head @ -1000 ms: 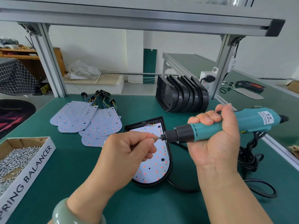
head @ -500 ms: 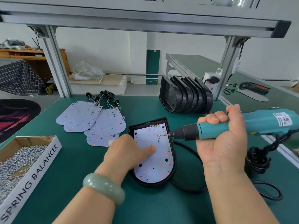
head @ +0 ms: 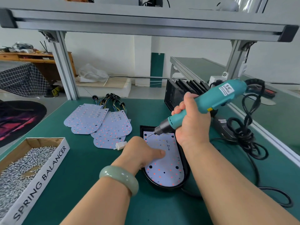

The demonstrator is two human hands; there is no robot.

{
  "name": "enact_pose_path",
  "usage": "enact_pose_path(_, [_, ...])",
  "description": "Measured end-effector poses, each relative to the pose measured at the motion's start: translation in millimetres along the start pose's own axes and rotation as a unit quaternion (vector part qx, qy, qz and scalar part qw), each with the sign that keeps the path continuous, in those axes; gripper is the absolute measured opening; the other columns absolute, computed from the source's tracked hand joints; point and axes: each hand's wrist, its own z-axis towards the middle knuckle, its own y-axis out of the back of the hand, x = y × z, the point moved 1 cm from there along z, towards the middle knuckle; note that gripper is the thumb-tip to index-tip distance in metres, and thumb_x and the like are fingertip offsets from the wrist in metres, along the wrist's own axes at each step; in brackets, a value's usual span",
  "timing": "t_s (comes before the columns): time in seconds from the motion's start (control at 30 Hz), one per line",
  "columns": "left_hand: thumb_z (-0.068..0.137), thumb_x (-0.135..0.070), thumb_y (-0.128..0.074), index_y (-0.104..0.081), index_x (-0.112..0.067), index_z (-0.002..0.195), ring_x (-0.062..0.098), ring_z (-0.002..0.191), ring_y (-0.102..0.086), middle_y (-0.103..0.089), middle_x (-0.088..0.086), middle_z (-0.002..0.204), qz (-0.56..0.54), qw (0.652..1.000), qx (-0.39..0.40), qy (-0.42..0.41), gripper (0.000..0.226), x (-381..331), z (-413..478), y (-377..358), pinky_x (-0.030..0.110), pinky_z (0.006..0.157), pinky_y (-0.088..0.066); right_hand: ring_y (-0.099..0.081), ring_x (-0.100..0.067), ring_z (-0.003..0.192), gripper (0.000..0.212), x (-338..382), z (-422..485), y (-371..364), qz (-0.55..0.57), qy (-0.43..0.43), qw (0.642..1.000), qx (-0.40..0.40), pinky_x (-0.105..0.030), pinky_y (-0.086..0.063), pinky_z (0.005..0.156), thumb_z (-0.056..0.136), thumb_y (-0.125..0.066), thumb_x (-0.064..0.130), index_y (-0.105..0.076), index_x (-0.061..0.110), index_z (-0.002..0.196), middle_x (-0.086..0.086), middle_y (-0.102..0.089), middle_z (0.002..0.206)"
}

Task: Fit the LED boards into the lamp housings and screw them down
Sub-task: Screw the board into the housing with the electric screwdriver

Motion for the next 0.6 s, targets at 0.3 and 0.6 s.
enact_pose_path(0.3, [0.072, -0.039, -0.075, -0.039, -0.016, 0.059, 0.014, 0.041, -0.033, -0.037, -0.003, 0.048, 0.003, 1.000, -0.007, -0.008, 0.044, -1, 1, -2, 0.018, 0.034, -0.022, -0.044, -0.013, 0.044, 0.022, -14, 4, -3, -0.077, 0.030, 0.996, 0.026, -0.027, -0.042, 0.054, 0.090, -0.063, 0.008, -0.053, 0.018, 0.074, 0.004, -0.047, 0.048])
enact_pose_path(0.6, [0.070, -0.036, -0.077, -0.042, -0.014, 0.059, 0.014, 0.039, -0.036, -0.039, -0.003, 0.045, 0.010, 1.000, 0.002, -0.006, 0.042, -2, 6, -5, 0.016, 0.036, -0.025, -0.041, -0.012, 0.040, 0.018, -16, 4, -30, -0.134, 0.038, 0.978, 0.153, -0.027, -0.039, 0.052, 0.076, -0.065, 0.017, -0.050, 0.017, 0.068, 0.007, -0.045, 0.044])
